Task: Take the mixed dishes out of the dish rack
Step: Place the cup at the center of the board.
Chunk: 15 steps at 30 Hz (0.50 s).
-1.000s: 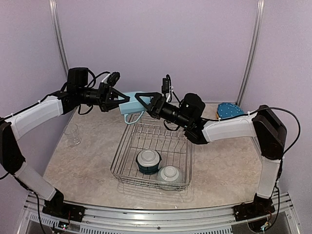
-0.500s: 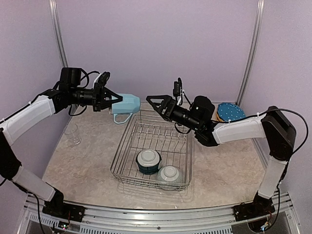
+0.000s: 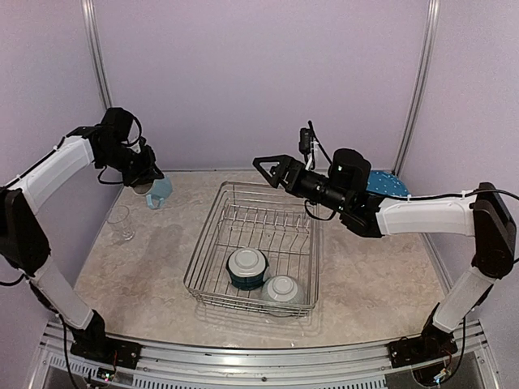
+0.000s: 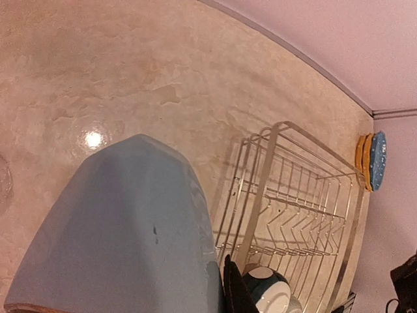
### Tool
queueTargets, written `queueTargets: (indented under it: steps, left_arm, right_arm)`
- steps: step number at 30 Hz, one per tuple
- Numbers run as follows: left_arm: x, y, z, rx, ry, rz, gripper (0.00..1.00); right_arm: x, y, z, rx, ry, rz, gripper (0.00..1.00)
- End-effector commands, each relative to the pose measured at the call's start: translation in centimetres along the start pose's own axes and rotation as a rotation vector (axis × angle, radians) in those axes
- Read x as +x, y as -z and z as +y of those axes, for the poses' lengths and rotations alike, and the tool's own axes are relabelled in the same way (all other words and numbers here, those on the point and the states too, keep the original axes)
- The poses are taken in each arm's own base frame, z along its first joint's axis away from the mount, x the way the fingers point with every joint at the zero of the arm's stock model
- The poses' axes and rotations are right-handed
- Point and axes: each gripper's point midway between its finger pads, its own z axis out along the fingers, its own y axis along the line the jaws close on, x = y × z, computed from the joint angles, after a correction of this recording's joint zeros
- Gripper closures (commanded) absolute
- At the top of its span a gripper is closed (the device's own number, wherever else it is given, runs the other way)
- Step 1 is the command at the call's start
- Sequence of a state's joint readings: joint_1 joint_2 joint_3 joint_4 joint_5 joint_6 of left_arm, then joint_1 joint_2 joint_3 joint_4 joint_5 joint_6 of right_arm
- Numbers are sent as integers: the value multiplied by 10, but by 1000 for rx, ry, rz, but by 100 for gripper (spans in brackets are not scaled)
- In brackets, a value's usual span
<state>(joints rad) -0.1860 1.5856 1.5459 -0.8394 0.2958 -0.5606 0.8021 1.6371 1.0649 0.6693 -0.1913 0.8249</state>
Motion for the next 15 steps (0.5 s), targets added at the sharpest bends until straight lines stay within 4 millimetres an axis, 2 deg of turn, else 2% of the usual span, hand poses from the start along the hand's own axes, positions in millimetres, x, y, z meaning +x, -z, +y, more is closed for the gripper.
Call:
queueTargets:
  steps: [1, 6, 11, 15]
  left_arm:
    - [-4, -15, 40, -212, 36, 60, 100]
    - [1, -43, 79, -393, 23, 145, 100]
    - [8, -62, 102, -447, 20, 234, 100]
    - [20, -80, 105, -418, 36, 316, 100]
  right_arm:
    - [2, 8, -13, 76, 46, 22, 0]
    - [2, 9, -12, 76, 54, 26, 0]
    - [1, 14, -11, 85, 69, 25, 0]
    - [-3, 21, -10, 103, 86, 15, 0]
